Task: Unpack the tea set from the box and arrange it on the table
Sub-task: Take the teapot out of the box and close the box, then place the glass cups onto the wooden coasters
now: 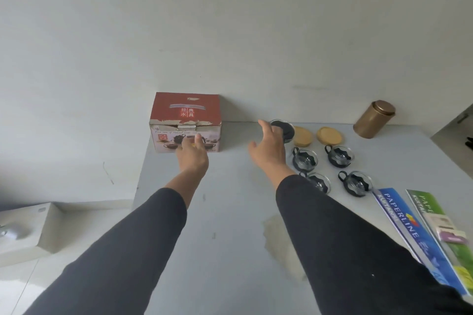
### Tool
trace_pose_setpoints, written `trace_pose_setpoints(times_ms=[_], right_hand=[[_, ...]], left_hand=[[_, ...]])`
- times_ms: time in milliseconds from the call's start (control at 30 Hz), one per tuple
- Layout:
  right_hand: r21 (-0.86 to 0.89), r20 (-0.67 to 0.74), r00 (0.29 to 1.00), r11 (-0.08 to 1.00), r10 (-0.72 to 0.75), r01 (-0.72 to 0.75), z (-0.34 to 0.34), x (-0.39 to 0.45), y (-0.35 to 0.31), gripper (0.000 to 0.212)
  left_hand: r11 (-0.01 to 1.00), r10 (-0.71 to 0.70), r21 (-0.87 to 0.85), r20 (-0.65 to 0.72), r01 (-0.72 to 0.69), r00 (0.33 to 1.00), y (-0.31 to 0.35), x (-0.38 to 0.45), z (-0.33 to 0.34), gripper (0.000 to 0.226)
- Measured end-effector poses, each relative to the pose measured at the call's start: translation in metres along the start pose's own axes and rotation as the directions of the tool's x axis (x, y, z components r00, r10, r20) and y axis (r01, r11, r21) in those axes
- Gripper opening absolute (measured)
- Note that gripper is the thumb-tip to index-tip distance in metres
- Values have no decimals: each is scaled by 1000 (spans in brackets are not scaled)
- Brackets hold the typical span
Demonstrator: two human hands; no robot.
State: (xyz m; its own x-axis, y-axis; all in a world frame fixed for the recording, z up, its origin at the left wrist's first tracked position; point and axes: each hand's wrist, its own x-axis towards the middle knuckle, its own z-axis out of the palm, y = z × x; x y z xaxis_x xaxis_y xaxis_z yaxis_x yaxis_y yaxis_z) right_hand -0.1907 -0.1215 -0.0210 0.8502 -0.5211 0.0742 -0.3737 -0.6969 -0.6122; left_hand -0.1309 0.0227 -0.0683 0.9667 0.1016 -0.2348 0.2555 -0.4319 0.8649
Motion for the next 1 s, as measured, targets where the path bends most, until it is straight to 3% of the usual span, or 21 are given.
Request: trace_pose_setpoints(times_ms=[167,367,567,733,900,1000], right_hand=[[38,-40,999,999,-16,18,-55,-6,63,52],[21,-46,998,999,39,-38,-110,-15,150,46],[31,-15,996,995,91,-90,-134,-1,198,46],[76,-38,992,990,120,-117,-147,22,222,44],[61,-24,986,985,164,-163,-156,49,257,40],[44,11,985,984,175,-175,-157,76,277,40]], left_hand=[[999,47,22,36,-48,998,18,-57,62,53],[989,76,109,174,-96,982,27,-130,148,52],[962,8,254,331,-97,943,32,-159,198,53],[895,-80,430,424,-122,902,31,-149,222,78],[785,-170,605,420,-135,892,13,-147,245,109],[755,-244,653,362,-58,900,11,-142,260,123]])
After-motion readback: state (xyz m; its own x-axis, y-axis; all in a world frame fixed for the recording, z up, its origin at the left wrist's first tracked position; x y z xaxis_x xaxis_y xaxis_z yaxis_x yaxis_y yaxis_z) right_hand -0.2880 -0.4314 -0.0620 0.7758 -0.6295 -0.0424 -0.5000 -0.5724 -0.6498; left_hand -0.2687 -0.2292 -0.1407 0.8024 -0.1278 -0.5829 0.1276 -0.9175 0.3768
